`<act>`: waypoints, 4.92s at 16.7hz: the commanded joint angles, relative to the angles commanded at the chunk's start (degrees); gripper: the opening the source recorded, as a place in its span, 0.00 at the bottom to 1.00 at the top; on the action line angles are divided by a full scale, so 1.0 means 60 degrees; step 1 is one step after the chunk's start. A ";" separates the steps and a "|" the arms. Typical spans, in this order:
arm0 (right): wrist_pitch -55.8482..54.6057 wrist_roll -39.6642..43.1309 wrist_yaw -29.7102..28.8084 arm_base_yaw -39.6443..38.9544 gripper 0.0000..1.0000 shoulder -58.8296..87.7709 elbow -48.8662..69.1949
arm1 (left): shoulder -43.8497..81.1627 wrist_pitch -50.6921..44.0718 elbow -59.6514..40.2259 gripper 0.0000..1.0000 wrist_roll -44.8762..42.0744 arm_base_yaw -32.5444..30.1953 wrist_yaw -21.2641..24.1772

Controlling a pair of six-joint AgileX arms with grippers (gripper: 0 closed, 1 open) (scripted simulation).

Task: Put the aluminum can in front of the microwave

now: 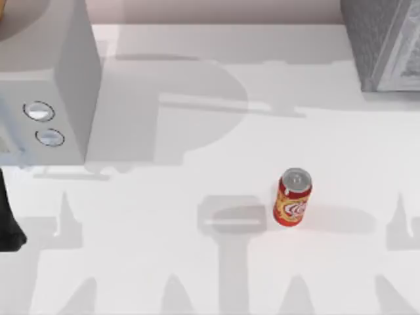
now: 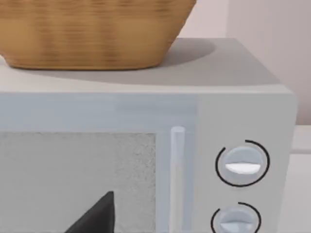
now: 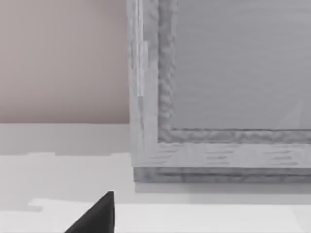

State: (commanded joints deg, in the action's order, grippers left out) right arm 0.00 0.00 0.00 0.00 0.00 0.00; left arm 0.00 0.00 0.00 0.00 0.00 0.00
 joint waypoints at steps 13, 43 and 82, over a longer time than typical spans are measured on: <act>0.0000 0.0000 0.0000 0.0000 1.00 0.0000 0.0000 | 0.6349 -0.3851 -0.5363 1.00 -0.0819 -0.2994 0.0046; 0.0000 0.0000 0.0000 0.0000 1.00 0.0000 0.0000 | 2.5858 -1.6843 -2.7726 1.00 0.0836 -0.8666 0.0074; 0.0000 0.0000 0.0000 0.0000 1.00 0.0000 0.0000 | 2.4278 -1.3063 -2.2353 0.00 0.0831 -0.8649 0.0052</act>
State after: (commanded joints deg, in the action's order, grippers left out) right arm 0.00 0.00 0.00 0.00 0.00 0.00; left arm 145.67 -78.38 -134.12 4.98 -51.89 0.31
